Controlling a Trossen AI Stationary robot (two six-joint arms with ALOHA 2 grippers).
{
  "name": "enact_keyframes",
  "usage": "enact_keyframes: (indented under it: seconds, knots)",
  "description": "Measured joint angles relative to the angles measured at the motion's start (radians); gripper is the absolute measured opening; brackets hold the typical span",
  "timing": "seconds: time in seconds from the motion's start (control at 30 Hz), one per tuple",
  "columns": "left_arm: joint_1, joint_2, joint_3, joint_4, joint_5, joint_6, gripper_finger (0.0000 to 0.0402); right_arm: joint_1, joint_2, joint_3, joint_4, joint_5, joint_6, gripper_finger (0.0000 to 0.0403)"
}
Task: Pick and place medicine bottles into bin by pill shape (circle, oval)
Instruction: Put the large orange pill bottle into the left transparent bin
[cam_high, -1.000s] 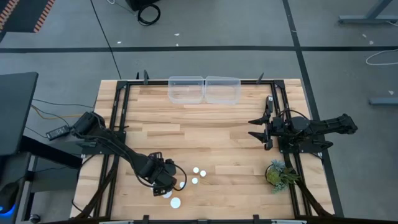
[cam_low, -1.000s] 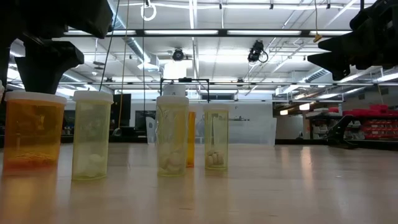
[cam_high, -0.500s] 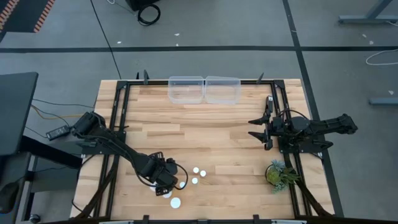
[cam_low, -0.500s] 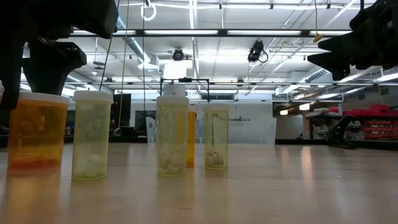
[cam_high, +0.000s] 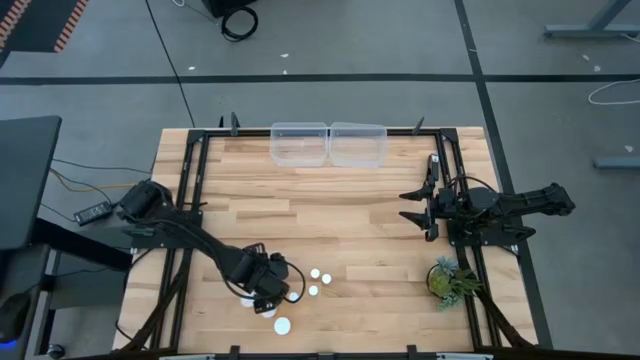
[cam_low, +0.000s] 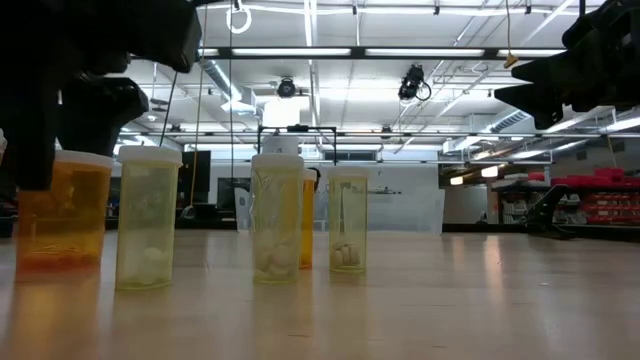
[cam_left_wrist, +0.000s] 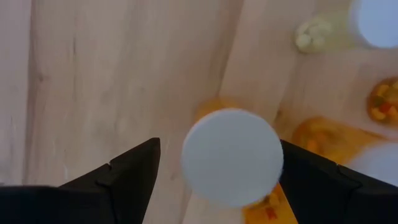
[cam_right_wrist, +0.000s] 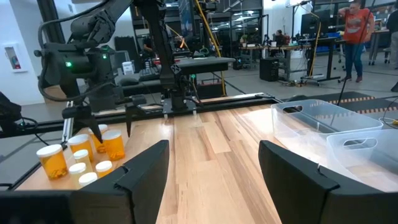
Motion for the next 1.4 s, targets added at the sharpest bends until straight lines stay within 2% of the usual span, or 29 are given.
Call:
enact_keyframes:
  seconds: [0.6, 1.07, 1.4]
  knots:
    - [0.020, 0.011, -0.001, -0.012, 0.032, 0.000, 0.0307, 0.000, 0.000, 0.000, 0.000, 0.000, 0.000, 0.0255]
    - [0.038, 0.009, -0.001, -0.012, 0.033, -0.002, 0.0199, 0.000, 0.000, 0.000, 0.000, 0.000, 0.000, 0.0255]
    - [0.100, 0.007, 0.000, -0.016, 0.085, 0.096, 0.0219, 0.000, 0.000, 0.000, 0.000, 0.000, 0.000, 0.0255]
